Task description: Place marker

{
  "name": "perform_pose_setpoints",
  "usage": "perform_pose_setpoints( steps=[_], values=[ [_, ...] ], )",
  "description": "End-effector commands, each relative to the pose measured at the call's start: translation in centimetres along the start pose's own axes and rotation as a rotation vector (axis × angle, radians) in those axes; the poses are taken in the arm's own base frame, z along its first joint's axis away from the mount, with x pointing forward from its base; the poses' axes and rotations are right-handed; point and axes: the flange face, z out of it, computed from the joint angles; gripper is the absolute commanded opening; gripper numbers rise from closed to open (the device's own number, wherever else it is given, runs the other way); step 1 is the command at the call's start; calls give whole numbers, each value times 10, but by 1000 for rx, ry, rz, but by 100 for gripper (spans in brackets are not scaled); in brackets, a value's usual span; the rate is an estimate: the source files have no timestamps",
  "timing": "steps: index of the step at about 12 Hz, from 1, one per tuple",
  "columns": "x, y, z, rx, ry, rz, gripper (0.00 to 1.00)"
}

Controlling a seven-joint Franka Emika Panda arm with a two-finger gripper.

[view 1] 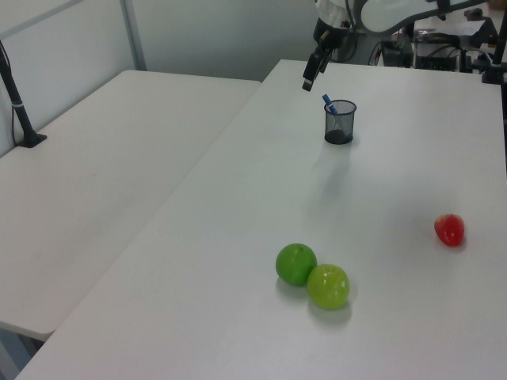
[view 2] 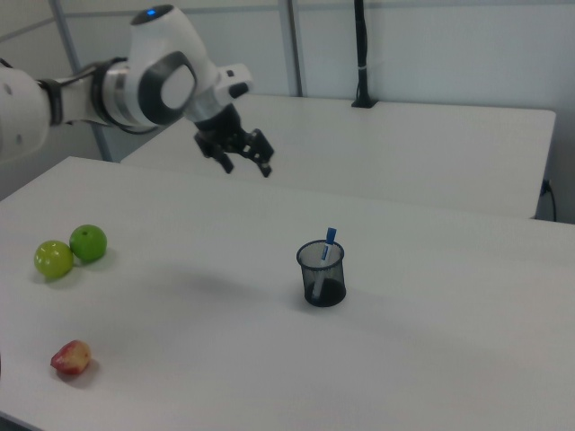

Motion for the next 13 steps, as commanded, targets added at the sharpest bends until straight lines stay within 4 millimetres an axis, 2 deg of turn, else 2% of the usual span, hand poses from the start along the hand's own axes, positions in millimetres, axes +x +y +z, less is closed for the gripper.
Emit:
perform_pose_setpoints(
  steps=[1, 3, 6, 8, 11, 13],
  values=[
    [-29, -28, -63, 14, -133, -33, 100],
    [-45, -34, -88, 16, -209, -53, 100],
    [-68, -27, -123, 37, -296, -40, 100],
    [-78, -22, -139, 68, -327, -15, 100],
    [-87, -24, -139, 62, -388, -22, 100],
    [-85, -22, -139, 58, -379, -19, 100]
  ],
)
